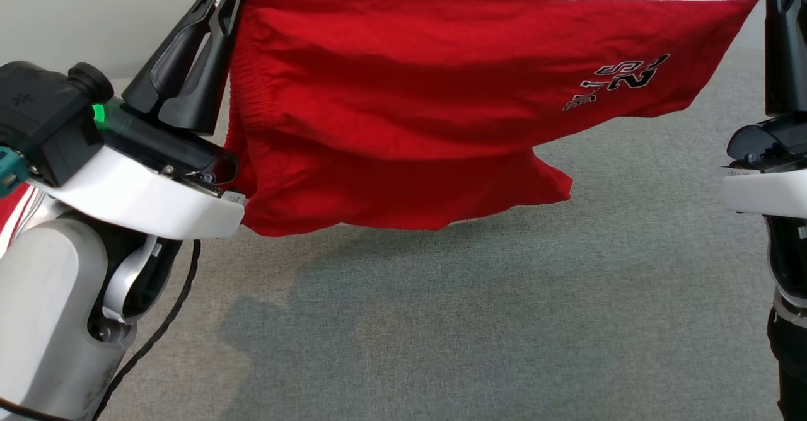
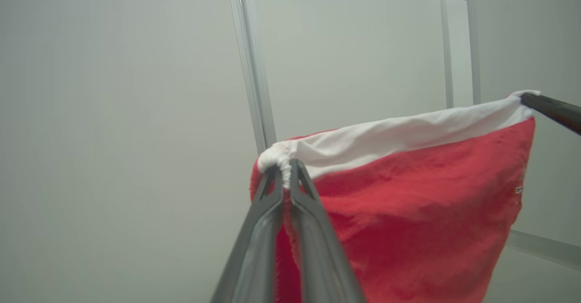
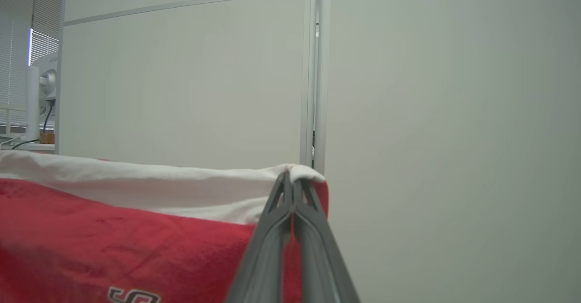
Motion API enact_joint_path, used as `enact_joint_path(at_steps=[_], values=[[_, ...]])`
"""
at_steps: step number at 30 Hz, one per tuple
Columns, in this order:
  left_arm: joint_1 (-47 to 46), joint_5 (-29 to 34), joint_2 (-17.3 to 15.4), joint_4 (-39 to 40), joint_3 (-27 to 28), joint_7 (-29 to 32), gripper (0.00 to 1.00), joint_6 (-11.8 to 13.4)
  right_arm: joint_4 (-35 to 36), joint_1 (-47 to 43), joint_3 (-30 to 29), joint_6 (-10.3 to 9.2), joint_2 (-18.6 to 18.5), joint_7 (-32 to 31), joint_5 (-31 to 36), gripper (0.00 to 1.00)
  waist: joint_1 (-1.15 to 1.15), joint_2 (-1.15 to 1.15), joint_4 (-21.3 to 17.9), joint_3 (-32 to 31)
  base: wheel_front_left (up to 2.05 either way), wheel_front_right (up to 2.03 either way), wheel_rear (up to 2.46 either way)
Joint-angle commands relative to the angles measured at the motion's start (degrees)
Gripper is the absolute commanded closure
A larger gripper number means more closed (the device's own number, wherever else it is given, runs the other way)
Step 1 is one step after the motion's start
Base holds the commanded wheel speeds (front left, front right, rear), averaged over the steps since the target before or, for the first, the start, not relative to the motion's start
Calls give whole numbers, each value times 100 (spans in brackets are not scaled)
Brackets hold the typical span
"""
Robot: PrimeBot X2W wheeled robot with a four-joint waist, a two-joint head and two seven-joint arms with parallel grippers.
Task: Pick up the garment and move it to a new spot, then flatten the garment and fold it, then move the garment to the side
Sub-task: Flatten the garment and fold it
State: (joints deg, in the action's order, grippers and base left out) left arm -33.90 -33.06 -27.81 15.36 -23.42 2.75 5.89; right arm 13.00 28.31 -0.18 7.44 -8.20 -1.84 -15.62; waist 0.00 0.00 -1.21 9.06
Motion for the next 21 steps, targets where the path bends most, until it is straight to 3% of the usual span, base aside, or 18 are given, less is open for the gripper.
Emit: enact_joint_path(at_steps=[1,12,21], values=[[-104,-27,24,16,43,-19,100,40,62,38,-46,10,-31,-78,19,100,0,0,-14,-31,0,0,0],[-282,-98,117,-223,151,-240,100,28,-70,173,-112,8,-14,-234,-223,100,0,0,-26,250,0,0,0],[-1429,-210,555,-1444,162,-706,100,-381,-1186,1627,94,6,-24,-48,-511,100,0,0,56,1010,0,0,0]])
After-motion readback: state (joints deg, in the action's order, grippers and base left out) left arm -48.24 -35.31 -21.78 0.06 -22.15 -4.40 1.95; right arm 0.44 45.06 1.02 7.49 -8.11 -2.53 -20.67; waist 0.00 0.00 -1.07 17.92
